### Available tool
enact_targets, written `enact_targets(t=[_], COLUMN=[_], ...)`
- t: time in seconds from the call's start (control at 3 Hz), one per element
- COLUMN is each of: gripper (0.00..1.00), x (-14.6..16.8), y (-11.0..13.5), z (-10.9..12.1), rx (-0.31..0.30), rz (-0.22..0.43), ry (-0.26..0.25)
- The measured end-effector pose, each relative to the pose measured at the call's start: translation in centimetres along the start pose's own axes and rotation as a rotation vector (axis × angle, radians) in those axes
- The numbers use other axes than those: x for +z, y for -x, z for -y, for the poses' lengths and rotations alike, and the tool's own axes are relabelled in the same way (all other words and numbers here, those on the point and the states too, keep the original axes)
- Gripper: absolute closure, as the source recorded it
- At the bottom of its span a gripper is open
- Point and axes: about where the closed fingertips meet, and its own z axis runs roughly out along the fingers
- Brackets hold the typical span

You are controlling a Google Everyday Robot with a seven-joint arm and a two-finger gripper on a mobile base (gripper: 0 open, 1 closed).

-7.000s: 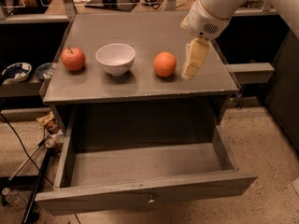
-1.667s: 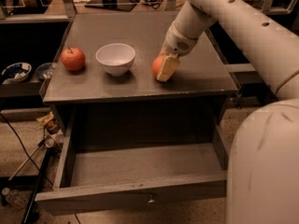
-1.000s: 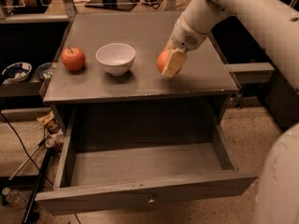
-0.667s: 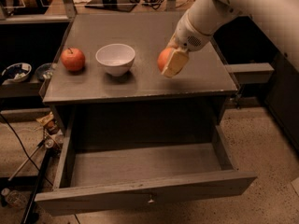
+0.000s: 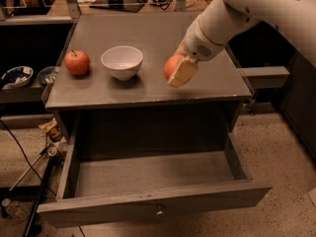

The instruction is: Place orange into top drawer

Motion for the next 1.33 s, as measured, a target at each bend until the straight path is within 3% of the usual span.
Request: enact_targets(t=[0.33, 0.67, 1.33], gripper=[1.0, 1.0, 1.0], x=[-1.1, -2.5, -0.6], y=[-1.4, -3.0, -3.3], z=[-2.8, -7.6, -9.2], rx=[0.035, 0.093, 0.11], rz=[-0.016, -0.014, -0.022], ry=[-0.023, -0.028, 0.004])
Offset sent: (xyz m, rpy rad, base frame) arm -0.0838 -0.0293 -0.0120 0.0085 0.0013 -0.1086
